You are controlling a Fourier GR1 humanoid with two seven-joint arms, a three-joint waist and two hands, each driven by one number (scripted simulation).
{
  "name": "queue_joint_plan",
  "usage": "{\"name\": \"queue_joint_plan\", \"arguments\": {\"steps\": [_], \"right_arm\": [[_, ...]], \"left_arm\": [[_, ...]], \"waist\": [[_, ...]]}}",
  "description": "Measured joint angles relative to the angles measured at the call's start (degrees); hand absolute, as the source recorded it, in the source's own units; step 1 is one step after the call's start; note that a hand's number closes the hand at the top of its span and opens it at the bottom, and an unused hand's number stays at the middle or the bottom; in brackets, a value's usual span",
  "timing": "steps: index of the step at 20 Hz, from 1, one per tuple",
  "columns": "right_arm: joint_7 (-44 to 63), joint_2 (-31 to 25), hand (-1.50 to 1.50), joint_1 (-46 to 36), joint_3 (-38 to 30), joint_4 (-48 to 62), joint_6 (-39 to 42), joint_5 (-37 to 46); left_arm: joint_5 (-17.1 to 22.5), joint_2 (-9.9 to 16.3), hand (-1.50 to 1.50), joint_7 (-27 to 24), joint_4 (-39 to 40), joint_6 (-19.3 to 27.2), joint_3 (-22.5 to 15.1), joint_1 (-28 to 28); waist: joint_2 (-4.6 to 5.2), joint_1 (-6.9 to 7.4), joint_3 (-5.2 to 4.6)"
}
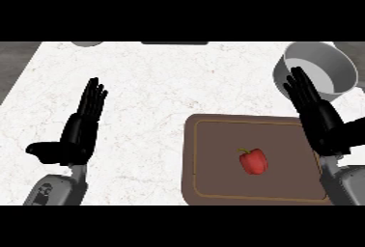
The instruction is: Pick the bell pepper from the tray and place it in the pot
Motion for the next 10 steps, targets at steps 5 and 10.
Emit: {"name": "queue_joint_plan", "arguments": {"steps": [5, 10], "right_arm": [[-0.69, -0.12, 1.5, -0.71, 5.84, -3.22, -3.61, 9.87], [-3.88, -4.71, -1.5, -1.02, 5.05, -3.15, -15.46, 25.5]], "left_arm": [[-3.88, 6.4, 0.0, 5.04, 3.64, 1.57, 2.29, 2.26], [-5.76, 11.72, 0.0, 11.74, 9.05, 2.67, 4.11, 5.98]], "waist": [[0.57, -0.02, 0.29], [0.01, -2.06, 0.13]]}}
